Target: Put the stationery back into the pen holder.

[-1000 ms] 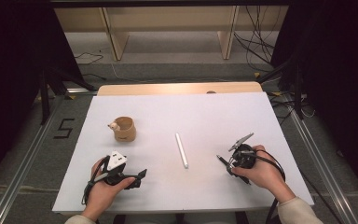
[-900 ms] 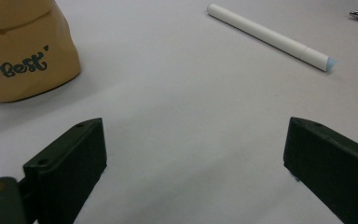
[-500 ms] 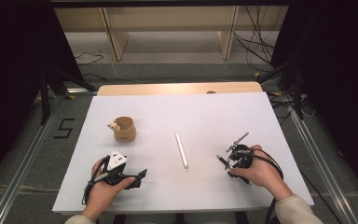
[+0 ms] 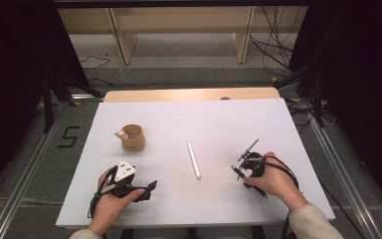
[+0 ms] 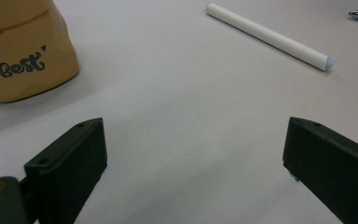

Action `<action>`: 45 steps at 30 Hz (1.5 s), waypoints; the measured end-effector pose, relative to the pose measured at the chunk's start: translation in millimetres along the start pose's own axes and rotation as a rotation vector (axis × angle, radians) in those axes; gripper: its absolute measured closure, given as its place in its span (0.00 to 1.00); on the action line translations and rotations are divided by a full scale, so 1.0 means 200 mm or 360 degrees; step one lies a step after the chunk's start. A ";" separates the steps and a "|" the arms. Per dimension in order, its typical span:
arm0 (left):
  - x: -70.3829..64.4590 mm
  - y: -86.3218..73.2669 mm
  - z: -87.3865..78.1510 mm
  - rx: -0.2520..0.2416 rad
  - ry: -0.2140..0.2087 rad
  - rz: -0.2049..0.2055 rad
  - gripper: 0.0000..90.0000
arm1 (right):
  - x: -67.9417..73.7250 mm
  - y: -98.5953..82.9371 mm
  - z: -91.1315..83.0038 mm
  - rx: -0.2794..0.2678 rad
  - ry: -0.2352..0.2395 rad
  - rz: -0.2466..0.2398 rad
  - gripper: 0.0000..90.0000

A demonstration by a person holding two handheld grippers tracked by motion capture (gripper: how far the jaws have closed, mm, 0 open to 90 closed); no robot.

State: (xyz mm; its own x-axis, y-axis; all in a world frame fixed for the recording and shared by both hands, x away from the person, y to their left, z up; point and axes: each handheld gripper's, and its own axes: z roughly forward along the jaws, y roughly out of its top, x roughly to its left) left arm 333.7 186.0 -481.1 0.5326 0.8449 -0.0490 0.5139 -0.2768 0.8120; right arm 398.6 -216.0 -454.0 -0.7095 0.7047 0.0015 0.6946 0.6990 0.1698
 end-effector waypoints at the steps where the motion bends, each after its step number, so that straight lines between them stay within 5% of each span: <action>1: 0.00 0.00 0.00 0.0000 0.0000 0.0000 0.06 | 0.00 0.00 0.00 0.0004 -0.0003 0.0002 0.75; 23: 0.00 0.00 0.00 0.0001 -0.0001 0.0006 0.06 | -0.02 0.05 0.01 0.0104 0.0010 0.0084 0.84; 45: 0.00 0.00 0.00 0.0008 0.0005 0.0013 0.06 | -0.03 0.04 0.00 0.0085 0.0016 0.0115 0.89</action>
State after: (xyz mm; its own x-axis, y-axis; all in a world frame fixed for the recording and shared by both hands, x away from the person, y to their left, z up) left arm 334.1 185.8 -481.3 0.5346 0.8441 -0.0408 0.5129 -0.2857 0.8095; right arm 408.5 -214.6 -453.6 -0.6583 0.7524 0.0219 0.7492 0.6521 0.1163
